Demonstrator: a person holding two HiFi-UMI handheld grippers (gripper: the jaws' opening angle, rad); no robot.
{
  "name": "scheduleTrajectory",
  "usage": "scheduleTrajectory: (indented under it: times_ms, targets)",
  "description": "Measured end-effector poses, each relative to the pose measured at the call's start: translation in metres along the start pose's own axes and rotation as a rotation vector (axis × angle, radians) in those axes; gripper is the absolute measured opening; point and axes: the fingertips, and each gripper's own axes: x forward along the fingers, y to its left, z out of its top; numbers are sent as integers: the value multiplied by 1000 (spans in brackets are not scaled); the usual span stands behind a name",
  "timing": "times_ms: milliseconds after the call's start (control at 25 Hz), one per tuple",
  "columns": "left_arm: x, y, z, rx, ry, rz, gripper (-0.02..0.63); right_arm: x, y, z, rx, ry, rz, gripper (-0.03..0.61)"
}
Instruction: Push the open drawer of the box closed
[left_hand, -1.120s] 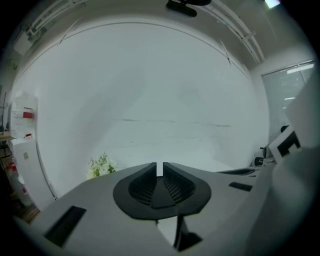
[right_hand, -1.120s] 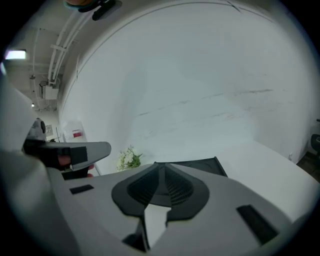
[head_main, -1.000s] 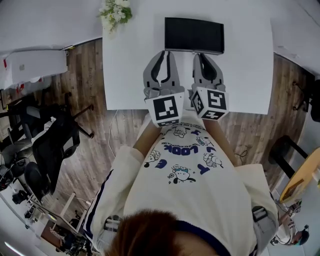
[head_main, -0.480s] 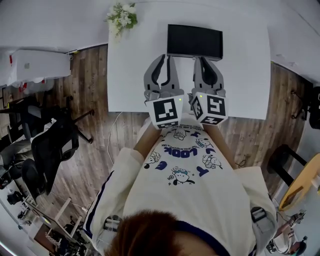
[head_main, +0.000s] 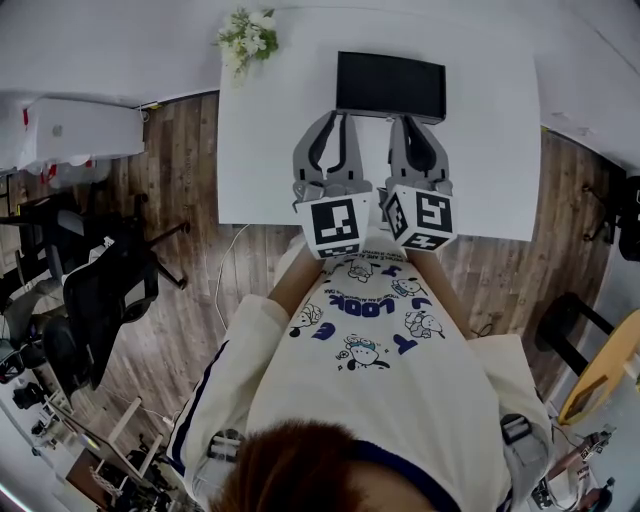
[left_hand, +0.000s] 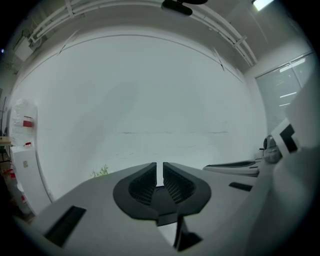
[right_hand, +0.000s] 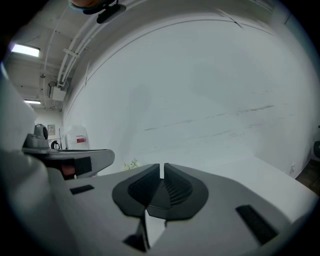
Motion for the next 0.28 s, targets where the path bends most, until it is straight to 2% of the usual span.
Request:
scheduleTrajectory:
  times_ms: [280]
  targets:
    - [-1, 2, 1, 1, -1, -5, 48, 1, 1, -3, 1, 13, -4, 46]
